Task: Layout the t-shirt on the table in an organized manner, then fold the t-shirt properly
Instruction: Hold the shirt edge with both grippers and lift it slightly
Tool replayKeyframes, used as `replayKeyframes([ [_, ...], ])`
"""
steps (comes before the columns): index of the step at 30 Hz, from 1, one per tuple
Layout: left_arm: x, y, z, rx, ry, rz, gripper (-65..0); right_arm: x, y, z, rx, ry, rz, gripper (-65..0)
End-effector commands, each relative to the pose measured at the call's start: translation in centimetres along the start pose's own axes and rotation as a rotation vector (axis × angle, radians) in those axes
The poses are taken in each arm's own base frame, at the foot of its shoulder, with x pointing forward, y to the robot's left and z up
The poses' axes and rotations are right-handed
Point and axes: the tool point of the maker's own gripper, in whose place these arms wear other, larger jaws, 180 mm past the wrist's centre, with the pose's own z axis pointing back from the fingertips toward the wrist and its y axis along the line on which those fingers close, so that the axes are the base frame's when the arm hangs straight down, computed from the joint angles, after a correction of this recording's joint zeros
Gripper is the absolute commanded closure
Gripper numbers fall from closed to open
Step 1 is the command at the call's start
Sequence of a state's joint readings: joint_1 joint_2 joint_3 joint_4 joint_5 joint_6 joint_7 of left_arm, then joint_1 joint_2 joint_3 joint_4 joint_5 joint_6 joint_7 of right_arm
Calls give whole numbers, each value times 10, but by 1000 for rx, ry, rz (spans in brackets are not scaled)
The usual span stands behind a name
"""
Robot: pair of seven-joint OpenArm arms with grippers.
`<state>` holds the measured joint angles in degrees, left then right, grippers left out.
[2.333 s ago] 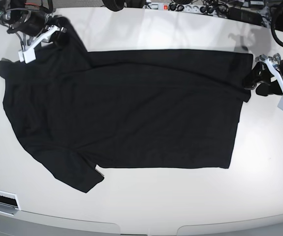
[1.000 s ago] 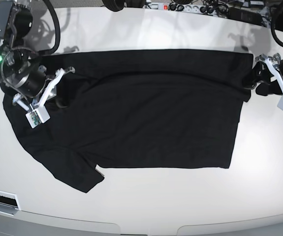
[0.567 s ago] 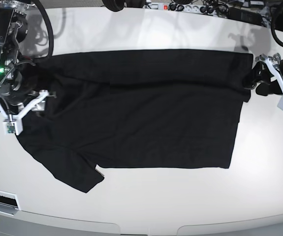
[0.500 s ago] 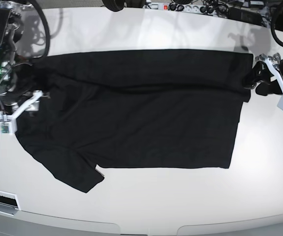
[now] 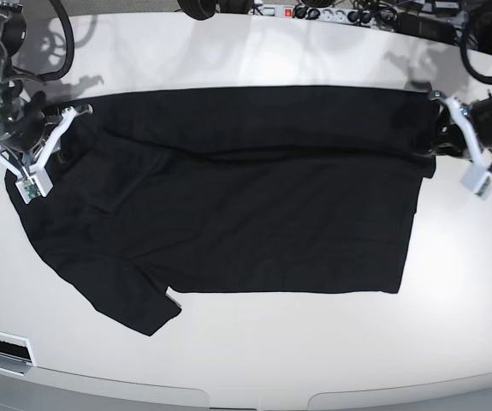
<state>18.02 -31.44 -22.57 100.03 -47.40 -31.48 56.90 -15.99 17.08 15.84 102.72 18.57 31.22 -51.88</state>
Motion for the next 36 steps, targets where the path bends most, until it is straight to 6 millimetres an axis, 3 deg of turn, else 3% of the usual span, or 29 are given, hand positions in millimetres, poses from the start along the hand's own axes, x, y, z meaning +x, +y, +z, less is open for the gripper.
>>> replayKeyframes([
  [1, 7, 6, 0, 38, -2, -32, 0, 4, -11, 0, -36, -9, 17, 0],
  [6, -12, 2, -27, 131, 82, -87, 0, -15, -15, -23, -50, 80, 27, 0],
  [10, -24, -11, -42, 135, 114, -106, 0, -16, -41, -34, -140, 126, 1, 0],
  [12, -34, -12, -49, 136, 128, -100, 0, -16, -44, -37, -131, 129, -7, 0],
  [20, -68, 16, -79, 104, 199, 17, 0, -38, -39, -50, -66, 170, -16, 0],
  [24, -79, 24, -78, 97, 277, 18, 0, -58, -31, -48, 10, 259, -7, 0],
  [29, -76, 23, -65, 71, 307, 15, 0, -79, -5, -40, 141, 355, -49, 0],
  [36, -81, 3, -48, -5, 361, -14, 0, -119, 20, -24, 195, 416, -59, 0],
])
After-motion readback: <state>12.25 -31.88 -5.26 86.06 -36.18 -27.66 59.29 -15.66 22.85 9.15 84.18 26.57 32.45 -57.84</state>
